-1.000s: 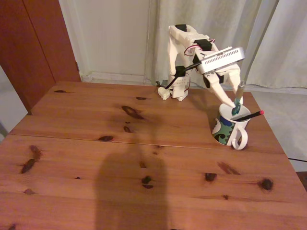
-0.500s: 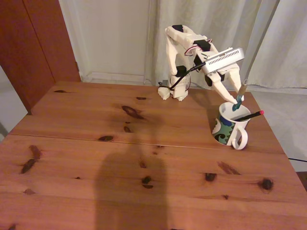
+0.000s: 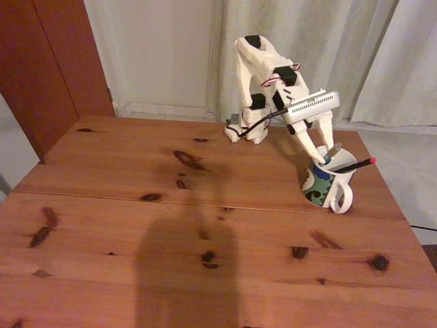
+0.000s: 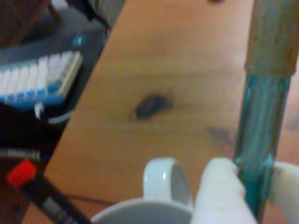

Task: Clean up the desk and place the pens and markers into the cup

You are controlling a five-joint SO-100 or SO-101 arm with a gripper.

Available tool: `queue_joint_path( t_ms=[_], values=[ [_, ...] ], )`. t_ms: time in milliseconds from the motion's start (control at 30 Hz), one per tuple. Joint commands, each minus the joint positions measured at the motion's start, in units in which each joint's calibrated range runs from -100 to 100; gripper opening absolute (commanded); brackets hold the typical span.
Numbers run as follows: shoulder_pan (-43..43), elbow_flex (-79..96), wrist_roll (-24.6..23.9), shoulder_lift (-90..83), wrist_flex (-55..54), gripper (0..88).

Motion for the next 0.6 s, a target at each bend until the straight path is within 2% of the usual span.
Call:
queue_joint_path(
  t_ms=[0,167,333,567],
  values=[
    [-0.7,0.54,-0.19,-2.72,-1.9,0.8],
    [-1.26,-0.36,-0.19,-2.81,-2.59,0.8],
    [-1.26,0.54,-0.19,-2.89,-8.61,0.8],
    [-1.26,2.17,-0.19,-2.89,-8.87,0.8]
  ],
)
